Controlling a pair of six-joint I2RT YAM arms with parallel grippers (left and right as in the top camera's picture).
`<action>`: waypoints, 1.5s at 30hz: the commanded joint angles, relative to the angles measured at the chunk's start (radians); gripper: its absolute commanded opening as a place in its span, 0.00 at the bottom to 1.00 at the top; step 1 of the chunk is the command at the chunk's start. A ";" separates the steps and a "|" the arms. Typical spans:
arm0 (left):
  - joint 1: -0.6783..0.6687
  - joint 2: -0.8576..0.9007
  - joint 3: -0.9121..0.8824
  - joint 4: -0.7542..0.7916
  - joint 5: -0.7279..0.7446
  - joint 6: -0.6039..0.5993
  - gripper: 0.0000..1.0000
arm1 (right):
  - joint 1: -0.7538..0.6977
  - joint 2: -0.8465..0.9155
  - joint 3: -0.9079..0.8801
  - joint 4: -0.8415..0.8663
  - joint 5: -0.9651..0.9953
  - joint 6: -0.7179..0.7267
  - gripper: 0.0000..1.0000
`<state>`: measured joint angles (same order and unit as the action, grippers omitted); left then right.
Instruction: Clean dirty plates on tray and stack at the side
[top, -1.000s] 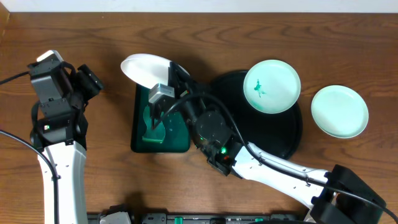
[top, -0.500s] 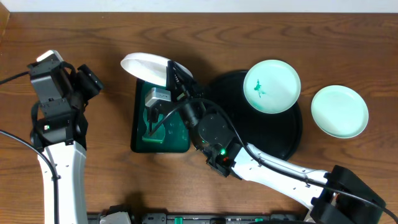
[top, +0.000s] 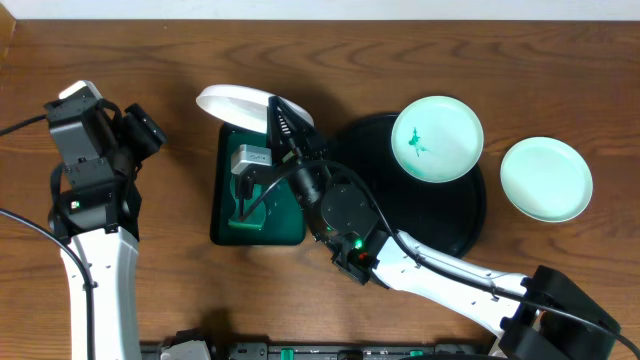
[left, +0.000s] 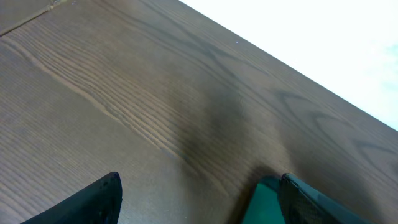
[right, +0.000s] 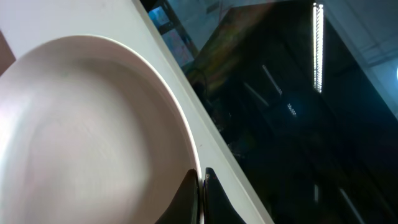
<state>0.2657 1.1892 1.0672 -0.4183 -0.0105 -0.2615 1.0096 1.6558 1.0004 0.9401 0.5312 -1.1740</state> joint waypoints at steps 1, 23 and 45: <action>0.003 0.000 0.001 0.001 -0.009 -0.001 0.80 | 0.014 0.002 0.016 0.011 -0.013 -0.029 0.01; 0.003 0.000 0.001 0.001 -0.009 -0.001 0.80 | 0.032 0.002 0.016 0.037 0.021 0.015 0.01; 0.003 0.000 0.001 0.001 -0.009 -0.001 0.80 | -0.058 0.002 0.016 -0.507 0.183 1.235 0.01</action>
<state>0.2657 1.1892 1.0672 -0.4183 -0.0105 -0.2615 0.9653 1.6562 1.0031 0.4679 0.7074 -0.2359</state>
